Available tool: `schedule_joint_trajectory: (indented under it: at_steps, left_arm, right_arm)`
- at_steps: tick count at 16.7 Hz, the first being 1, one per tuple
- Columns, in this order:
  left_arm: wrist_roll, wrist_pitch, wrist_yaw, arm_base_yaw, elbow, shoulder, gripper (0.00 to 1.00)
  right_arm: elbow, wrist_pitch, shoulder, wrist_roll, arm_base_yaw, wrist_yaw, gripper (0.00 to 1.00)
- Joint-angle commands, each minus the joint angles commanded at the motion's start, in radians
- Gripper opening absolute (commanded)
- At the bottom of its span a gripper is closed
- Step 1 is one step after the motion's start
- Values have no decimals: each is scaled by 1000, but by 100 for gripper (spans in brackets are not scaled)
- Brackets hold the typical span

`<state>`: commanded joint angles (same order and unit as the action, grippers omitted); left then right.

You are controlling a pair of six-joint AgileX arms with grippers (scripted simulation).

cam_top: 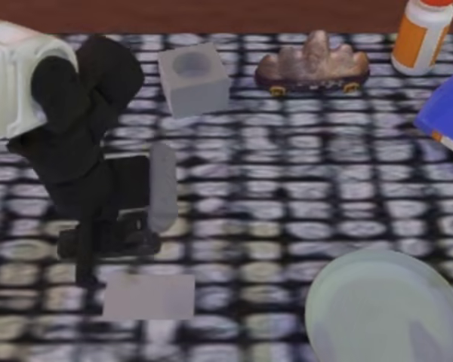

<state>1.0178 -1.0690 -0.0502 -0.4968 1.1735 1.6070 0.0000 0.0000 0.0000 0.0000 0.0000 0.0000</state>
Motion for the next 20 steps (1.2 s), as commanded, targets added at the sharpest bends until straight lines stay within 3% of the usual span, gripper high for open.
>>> schedule_joint_trajectory:
  at_steps: [8, 17, 20]
  left_arm:
    - [34, 31, -2, -21, -48, -33, 0]
    - [16, 389, -3, -45, -237, 128, 0]
    - [15, 427, -3, -49, -260, 148, 0]
  right_arm:
    - [0, 0, 0, 0, 0, 0, 100]
    - [0, 0, 0, 0, 0, 0, 100]
    - [0, 0, 0, 0, 0, 0, 100]
